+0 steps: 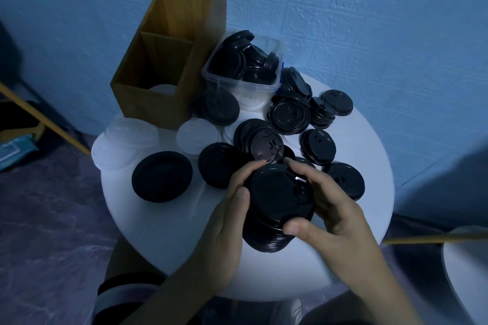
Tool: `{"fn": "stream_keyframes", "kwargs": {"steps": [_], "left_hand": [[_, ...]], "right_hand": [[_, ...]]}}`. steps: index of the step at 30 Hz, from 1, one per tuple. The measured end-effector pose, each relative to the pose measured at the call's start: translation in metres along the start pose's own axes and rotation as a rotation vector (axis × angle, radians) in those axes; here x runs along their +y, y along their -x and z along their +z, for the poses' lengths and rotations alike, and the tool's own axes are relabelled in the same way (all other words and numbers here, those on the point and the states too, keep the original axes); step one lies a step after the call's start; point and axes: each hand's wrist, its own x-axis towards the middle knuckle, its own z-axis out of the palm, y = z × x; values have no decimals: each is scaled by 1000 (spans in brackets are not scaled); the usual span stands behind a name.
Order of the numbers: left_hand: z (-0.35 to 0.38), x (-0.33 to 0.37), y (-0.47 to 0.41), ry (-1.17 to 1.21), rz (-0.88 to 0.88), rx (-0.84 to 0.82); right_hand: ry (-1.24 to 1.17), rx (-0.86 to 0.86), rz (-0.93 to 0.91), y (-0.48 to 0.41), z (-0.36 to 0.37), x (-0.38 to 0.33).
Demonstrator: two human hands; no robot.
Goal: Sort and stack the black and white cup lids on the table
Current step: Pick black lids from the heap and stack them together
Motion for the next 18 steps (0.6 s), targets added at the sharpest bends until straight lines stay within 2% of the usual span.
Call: {"fn": "stream_keyframes", "kwargs": {"steps": [1,3,8,10,12,14,16,18], "left_hand": [[-1,1,0,6,1,-64],[-10,5,-3,-139,17,-136],[-23,-4,-2,-264,121,-131],[-26,-4,-2,-274,132,-123],[-28,-6,-4,-276,131,-124],[-29,-6,-4,-283,141,-118],[-28,-6,-4,-281,143,-104],[-27,-6,-4,-279,153,-97]], "right_hand": [[-5,-2,-2,1,2,0],[-19,-15,-5,2,5,1],[-72,-120,6,-9,-4,-7],[-12,-65,-10,-23,-13,-10],[155,67,4,-42,-21,-7],[442,148,1,-64,-23,-6],[746,105,21,-86,-20,-6],[902,23,77,-103,-15,-4]]}}
